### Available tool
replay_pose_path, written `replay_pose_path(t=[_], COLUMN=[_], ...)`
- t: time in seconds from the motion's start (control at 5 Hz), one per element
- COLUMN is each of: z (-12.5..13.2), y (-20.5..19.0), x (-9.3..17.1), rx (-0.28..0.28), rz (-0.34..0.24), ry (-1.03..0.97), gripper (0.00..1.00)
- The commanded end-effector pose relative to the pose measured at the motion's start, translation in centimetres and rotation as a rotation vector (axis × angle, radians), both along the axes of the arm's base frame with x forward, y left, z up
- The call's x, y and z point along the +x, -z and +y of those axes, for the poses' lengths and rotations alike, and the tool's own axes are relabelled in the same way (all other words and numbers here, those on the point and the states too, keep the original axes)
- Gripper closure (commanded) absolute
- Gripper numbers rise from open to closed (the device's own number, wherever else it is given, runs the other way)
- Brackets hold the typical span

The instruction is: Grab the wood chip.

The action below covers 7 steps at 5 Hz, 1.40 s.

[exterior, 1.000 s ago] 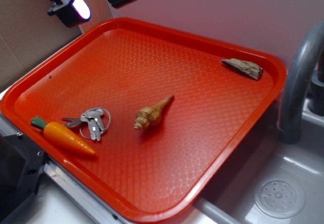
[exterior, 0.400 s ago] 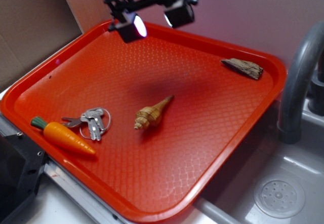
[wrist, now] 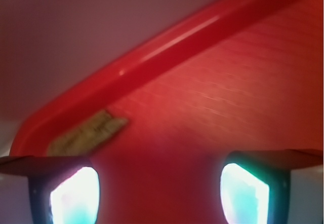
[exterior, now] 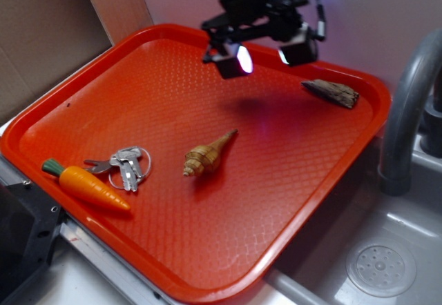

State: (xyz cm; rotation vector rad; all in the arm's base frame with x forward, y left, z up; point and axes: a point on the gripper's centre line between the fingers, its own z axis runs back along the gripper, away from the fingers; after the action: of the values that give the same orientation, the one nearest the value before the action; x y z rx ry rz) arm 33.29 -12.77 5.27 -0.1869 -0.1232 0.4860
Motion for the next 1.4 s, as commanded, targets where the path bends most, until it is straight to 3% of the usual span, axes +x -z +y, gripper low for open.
replay_pose_path(t=[0.0,0.4,0.6,0.8,1.0,1.2], z=[-3.6,-3.9,-2.5,-0.3,0.8,0.9], y=[-0.1,1.4,1.3,-1.2,-3.2,-3.6], x=[3.2,3.3,1.6,-1.2,-1.9,-0.2], rx=[0.062,0.141,0.134,0.072,0.042,0.012], rz=[-0.022,0.003,0.030,-0.016,-0.055,-0.057], ry=[0.061,0.046,0.030,-0.008,-0.058,-0.104], gripper=[0.00,0.00,0.00,0.00,0.00,0.00])
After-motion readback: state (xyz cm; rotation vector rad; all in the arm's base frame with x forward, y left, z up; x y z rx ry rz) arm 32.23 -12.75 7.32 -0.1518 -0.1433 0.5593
